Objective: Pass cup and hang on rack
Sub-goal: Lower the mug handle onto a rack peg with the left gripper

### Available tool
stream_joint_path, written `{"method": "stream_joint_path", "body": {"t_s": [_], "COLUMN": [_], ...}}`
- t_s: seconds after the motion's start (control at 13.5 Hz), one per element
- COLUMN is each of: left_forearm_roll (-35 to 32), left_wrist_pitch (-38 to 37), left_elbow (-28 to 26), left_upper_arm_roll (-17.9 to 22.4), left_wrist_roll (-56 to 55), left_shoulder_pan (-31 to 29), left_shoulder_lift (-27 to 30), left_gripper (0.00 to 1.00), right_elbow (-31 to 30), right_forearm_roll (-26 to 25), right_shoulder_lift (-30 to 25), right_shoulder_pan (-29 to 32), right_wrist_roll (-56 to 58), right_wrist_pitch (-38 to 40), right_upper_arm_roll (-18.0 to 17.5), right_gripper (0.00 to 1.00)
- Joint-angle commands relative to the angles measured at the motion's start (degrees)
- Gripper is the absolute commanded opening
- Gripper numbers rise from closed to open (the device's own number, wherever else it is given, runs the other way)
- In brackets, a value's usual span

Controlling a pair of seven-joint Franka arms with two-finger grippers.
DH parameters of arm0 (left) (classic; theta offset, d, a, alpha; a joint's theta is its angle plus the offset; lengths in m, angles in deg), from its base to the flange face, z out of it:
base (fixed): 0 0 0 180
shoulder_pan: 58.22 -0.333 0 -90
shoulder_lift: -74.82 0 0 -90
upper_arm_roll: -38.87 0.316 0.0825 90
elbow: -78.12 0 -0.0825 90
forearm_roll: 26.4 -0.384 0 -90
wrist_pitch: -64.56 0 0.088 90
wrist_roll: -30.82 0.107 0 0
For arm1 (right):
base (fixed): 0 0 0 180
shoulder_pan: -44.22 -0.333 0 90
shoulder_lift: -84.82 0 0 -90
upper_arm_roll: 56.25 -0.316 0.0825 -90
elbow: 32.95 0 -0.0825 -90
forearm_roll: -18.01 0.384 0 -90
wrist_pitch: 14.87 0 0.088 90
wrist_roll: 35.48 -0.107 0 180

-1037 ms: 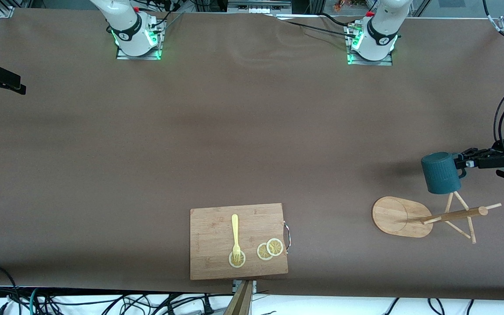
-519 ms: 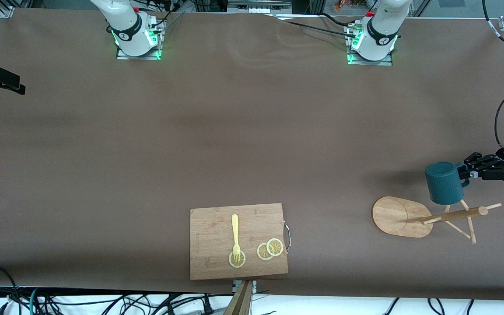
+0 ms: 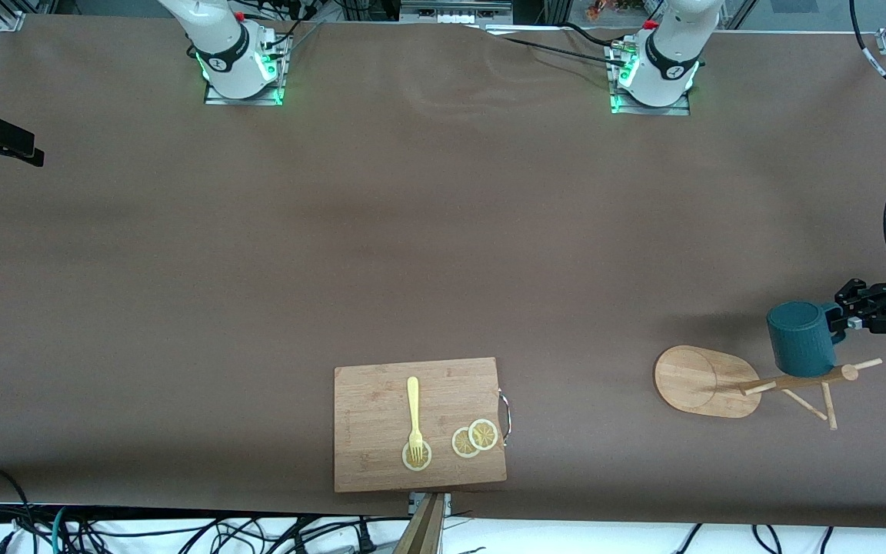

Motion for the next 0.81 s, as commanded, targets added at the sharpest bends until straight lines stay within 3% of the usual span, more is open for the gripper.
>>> {"method": "stream_joint_path", "body": {"t_s": [0.0,0.15,0.22,0.3,0.37,0.44,0.74], "left_forearm_roll": [-0.03,-0.03,-0.03,-0.03,-0.46,-1.95,-3.98], "left_wrist_pitch": [0.29,0.29,0.29,0.29,0.37,0.81,1.26], "left_elbow": [5.24,5.60,5.60,5.68,5.69,5.77,7.35], "left_upper_arm_roll": [4.54,6.21,6.56,6.92,7.01,6.92,6.92], "left_wrist_roll": [-1.64,-1.46,-1.38,-1.38,-1.29,-1.03,-1.02], "left_shoulder_pan": [4.77,5.83,6.09,6.10,6.10,6.10,5.92], "left_shoulder_lift": [-2.30,-2.39,-2.56,-2.74,-2.74,-2.66,-2.30], "left_gripper": [0.00,0.00,0.18,0.21,0.52,1.00,1.00], "right_elbow": [-0.30,-0.39,-0.39,-0.30,-0.30,-0.39,-0.39], "right_forearm_roll": [0.54,0.54,0.54,0.54,0.54,0.54,0.54], "right_shoulder_lift": [-0.46,-0.46,-0.46,-0.46,-0.46,-0.46,-0.46], "right_shoulder_pan": [0.58,0.58,0.58,0.58,0.58,0.58,0.58], "right_wrist_roll": [0.94,0.94,0.94,0.94,0.94,0.94,0.94], "right_wrist_pitch": [-0.42,-0.42,-0.42,-0.42,-0.42,-0.42,-0.42], "right_upper_arm_roll": [-0.07,-0.07,-0.07,-0.07,0.01,0.01,0.01], "right_gripper": [1.00,1.00,1.00,1.00,1.00,1.00,1.00]}}
